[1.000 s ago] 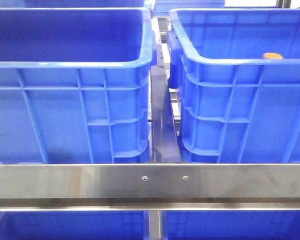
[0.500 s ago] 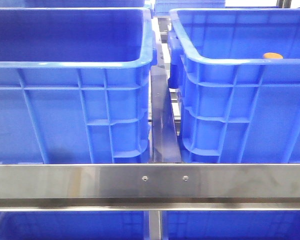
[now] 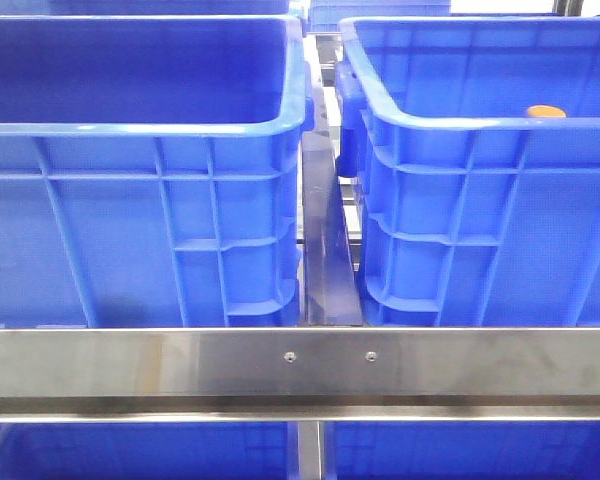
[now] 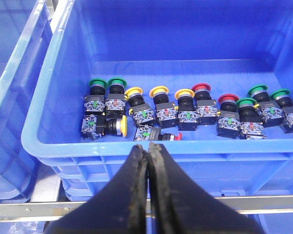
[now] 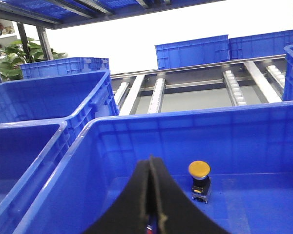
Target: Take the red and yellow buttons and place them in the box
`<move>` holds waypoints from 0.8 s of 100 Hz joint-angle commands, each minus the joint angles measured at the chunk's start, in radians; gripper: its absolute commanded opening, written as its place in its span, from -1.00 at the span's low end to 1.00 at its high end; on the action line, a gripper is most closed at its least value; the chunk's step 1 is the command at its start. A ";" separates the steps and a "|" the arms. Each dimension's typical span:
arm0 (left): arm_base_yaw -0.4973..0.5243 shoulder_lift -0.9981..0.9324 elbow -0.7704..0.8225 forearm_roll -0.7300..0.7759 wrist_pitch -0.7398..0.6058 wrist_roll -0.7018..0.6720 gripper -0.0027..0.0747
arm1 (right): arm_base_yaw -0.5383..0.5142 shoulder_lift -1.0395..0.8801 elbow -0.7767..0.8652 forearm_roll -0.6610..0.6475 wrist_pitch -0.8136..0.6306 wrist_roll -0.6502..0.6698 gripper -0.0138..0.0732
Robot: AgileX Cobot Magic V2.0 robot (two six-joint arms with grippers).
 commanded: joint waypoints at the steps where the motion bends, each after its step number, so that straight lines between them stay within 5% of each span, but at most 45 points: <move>1: 0.001 0.006 -0.024 0.001 -0.078 -0.008 -0.98 | -0.002 -0.001 -0.026 0.035 0.031 -0.006 -0.84; 35: -0.003 0.006 -0.024 0.006 -0.093 -0.008 -0.98 | -0.002 -0.001 -0.026 0.035 0.032 -0.006 -0.84; 80: 0.000 -0.120 0.175 -0.021 -0.517 0.012 -0.98 | -0.002 -0.001 -0.026 0.035 0.032 -0.006 -0.84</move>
